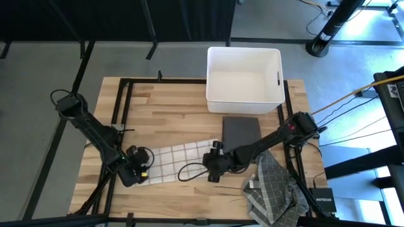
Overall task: Fold towel
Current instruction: Fold the white towel
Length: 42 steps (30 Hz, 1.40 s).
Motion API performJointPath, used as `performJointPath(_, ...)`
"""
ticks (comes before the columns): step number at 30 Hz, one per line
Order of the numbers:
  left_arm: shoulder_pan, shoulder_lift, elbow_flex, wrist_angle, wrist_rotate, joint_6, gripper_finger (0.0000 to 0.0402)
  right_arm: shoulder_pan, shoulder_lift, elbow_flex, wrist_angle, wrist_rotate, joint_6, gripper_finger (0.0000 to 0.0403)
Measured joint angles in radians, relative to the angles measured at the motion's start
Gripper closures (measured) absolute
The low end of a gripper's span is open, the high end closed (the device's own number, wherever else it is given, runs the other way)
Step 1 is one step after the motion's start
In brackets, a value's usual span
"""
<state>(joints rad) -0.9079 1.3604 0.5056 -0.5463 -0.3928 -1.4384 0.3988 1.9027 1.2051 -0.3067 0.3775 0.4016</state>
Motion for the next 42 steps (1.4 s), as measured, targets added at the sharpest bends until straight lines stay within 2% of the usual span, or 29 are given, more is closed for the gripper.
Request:
performJointPath(3, -0.022, -0.029, 0.055, -0.111, 0.077, -0.025, 0.0255, 0.001, -0.025, 0.068, -0.149, -0.001, 0.133, 0.0194)
performJointPath(5, -0.028, -0.052, 0.103, -0.170, 0.069, -0.029, 0.0255, 0.011, -0.038, 0.096, -0.213, -0.017, 0.226, 0.0194)
performJointPath(9, -0.031, -0.078, 0.159, -0.162, -0.133, 0.043, 0.0255, 0.028, -0.045, 0.115, -0.317, -0.057, 0.380, 0.0194)
performJointPath(12, -0.020, -0.080, 0.168, -0.038, -0.317, 0.199, 0.0254, 0.036, -0.043, 0.088, -0.291, -0.064, 0.492, 0.0194)
performJointPath(14, -0.005, -0.077, 0.154, 0.046, -0.373, 0.318, 0.0254, 0.034, -0.039, 0.051, -0.253, -0.065, 0.547, 0.0194)
performJointPath(20, 0.053, -0.032, 0.103, 0.249, -0.387, 0.537, 0.0254, 0.008, -0.037, -0.043, -0.197, -0.098, 0.670, 0.0194)
performJointPath(23, 0.084, -0.009, 0.072, 0.305, -0.390, 0.583, 0.0254, -0.020, -0.037, -0.081, -0.070, -0.147, 0.671, 0.0194)
performJointPath(27, 0.117, 0.027, 0.057, 0.312, -0.391, 0.571, 0.0254, -0.040, -0.037, -0.088, 0.037, -0.153, 0.667, 0.0194)
performJointPath(31, 0.131, 0.069, 0.056, 0.336, -0.392, 0.557, 0.0254, -0.041, -0.032, -0.088, -0.004, -0.161, 0.717, 0.0186)
performJointPath(36, 0.133, 0.109, 0.056, 0.369, -0.381, 0.558, 0.0254, -0.039, -0.017, -0.089, -0.085, -0.191, 0.780, 0.0146)
performJointPath(42, 0.134, 0.121, 0.056, 0.383, -0.373, 0.565, 0.0254, -0.038, 0.043, -0.083, 0.052, -0.159, 0.772, 0.0112)
